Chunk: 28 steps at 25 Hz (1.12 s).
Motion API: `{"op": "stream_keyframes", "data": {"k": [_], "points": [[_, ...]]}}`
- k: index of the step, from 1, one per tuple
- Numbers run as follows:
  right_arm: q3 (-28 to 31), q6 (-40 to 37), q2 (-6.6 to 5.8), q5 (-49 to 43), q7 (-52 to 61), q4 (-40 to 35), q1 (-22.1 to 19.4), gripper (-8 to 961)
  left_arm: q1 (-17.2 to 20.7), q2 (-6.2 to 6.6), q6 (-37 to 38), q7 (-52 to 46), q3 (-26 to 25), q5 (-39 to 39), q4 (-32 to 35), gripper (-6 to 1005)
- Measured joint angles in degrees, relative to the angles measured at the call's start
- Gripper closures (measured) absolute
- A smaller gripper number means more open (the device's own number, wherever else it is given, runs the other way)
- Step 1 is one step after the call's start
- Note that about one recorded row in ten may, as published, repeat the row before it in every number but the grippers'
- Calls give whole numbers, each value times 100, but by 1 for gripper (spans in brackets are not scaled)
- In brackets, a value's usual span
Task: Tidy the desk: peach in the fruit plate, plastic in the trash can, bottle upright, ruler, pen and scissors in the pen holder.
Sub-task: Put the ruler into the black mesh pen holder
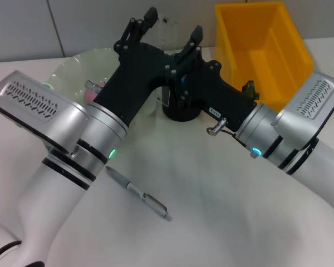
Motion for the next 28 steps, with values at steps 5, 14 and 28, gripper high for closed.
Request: {"op": "stream_keyframes", "data": {"k": [5, 14, 28], "points": [[0, -21, 0, 0, 0, -8, -8, 945, 28, 0, 20, -103, -7, -3, 2, 193], [385, -427, -12, 30, 52, -203, -162, 942, 309, 43, 847, -1215, -61, 294, -409, 136], [738, 219, -32, 39, 504, -639, 52, 938, 659, 137, 855, -2966, -896, 2638, -822, 135]]}}
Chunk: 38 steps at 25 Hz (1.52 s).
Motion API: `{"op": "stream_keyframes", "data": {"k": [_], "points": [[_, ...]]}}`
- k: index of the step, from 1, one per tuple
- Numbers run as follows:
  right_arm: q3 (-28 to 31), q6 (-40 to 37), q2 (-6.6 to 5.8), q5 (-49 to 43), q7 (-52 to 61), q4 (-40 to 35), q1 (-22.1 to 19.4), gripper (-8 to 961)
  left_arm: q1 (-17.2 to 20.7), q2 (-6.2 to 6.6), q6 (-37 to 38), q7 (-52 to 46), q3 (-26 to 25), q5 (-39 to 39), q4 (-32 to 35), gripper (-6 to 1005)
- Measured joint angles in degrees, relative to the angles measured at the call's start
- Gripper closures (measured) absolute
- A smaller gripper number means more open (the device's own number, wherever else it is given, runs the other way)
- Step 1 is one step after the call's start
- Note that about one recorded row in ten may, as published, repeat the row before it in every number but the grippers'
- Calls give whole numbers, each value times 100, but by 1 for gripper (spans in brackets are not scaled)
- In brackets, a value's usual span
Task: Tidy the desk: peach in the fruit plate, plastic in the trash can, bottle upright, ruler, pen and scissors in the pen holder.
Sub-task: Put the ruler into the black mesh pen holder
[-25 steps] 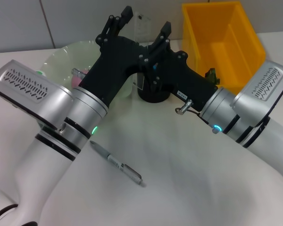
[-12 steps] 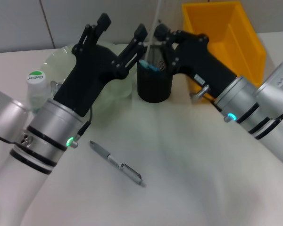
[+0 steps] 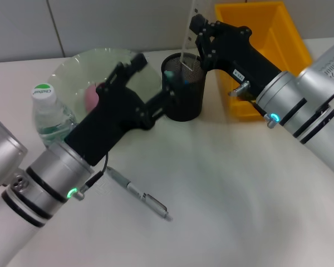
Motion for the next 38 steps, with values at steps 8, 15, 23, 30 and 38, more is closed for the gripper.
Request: {"op": "stream_keyframes", "data": {"k": [8, 15, 23, 30, 38], "points": [[52, 479, -3, 11, 132, -140, 138, 935, 49, 195, -242, -1520, -887, 1886, -314, 135], [95, 708, 0, 14, 149, -214, 257, 933, 11, 360, -302, -2615, -1771, 3890, -326, 135], [140, 1255, 18, 14, 149, -186, 461, 931, 117, 373, -82, -3361, -2788, 5271, -164, 136], [141, 1795, 31, 14, 120, -122, 621, 929, 136, 351, 13, -3411, -2915, 5603, -156, 136], [141, 2094, 33, 14, 107, -102, 701, 926, 138, 377, 28, -3646, -3183, 6201, -105, 136]]}}
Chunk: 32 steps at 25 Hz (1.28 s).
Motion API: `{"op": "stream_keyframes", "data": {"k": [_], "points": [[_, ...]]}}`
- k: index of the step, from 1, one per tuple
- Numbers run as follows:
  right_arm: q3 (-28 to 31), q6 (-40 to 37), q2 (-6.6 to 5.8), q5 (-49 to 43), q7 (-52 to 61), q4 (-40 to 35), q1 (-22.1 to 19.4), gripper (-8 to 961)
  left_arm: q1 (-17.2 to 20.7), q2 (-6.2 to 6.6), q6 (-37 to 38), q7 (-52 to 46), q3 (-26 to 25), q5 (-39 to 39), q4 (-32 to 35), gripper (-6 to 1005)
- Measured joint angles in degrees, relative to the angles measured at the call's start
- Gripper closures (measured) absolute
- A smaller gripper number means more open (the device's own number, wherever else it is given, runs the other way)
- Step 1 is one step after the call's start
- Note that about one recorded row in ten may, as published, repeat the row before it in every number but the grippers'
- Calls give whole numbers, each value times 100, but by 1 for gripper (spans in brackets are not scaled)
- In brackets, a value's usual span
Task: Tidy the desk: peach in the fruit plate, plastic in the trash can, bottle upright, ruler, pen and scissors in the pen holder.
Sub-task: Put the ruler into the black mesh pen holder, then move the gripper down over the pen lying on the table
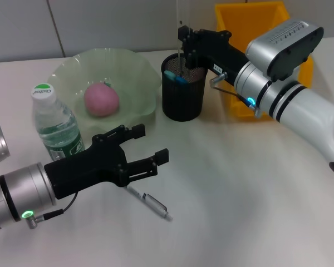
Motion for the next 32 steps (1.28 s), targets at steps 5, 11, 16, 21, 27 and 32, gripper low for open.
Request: {"op": "stream_keyframes", "data": {"k": [5, 11, 16, 21, 27, 32], "points": [[0, 160, 0, 0, -10, 4, 27, 924, 10, -34, 7, -8, -37, 93, 16, 136], [0, 108, 0, 0, -10, 22, -20, 923, 21, -16, 41, -8, -41, 102, 16, 136], [0, 48, 0, -11, 25, 31, -39, 921, 24, -4, 79, -11, -103, 113, 29, 136], [0, 62, 0, -8, 40, 67, -54, 679, 24, 4, 88, -7, -125, 118, 32, 136], [13, -104, 0, -5, 41, 75, -122, 565, 24, 4, 88, 20, -140, 121, 33, 136], [87, -196, 0, -2, 43, 74, -170, 470, 24, 4, 88, 36, -167, 134, 32, 136]]}}
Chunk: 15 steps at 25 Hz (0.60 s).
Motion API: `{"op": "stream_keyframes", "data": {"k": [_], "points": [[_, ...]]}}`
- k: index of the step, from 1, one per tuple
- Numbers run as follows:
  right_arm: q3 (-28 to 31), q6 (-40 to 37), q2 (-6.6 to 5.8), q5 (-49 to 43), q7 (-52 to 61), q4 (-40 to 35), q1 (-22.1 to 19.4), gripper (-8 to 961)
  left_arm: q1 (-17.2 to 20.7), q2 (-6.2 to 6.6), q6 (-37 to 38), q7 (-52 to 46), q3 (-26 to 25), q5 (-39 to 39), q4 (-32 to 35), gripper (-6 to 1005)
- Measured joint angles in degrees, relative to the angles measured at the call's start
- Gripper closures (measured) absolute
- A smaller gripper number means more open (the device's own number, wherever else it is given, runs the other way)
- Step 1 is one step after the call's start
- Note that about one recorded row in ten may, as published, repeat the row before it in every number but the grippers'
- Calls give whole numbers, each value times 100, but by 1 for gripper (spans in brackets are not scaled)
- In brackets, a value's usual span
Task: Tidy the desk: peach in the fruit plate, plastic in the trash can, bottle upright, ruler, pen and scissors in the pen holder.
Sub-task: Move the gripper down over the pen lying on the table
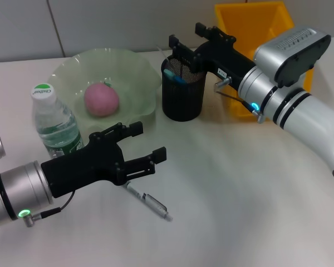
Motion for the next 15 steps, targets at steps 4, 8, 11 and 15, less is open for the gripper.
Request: {"op": "stream_keyframes", "data": {"k": [4, 8, 11, 15], "points": [[73, -272, -2, 2, 9, -2, -85, 286, 0, 0, 0, 0, -15, 31, 0, 136], [92, -954, -31, -3, 214, -29, -296, 228, -1, 15, 2, -25, -21, 41, 0, 136], [-80, -1850, -61, -162, 1139, -348, -590, 228, -1, 30, 17, -34, -22, 42, 0, 136], [-304, -2450, -62, -428, 2062, -841, -838, 229, -1, 31, 28, -40, -23, 71, 0, 136]]}}
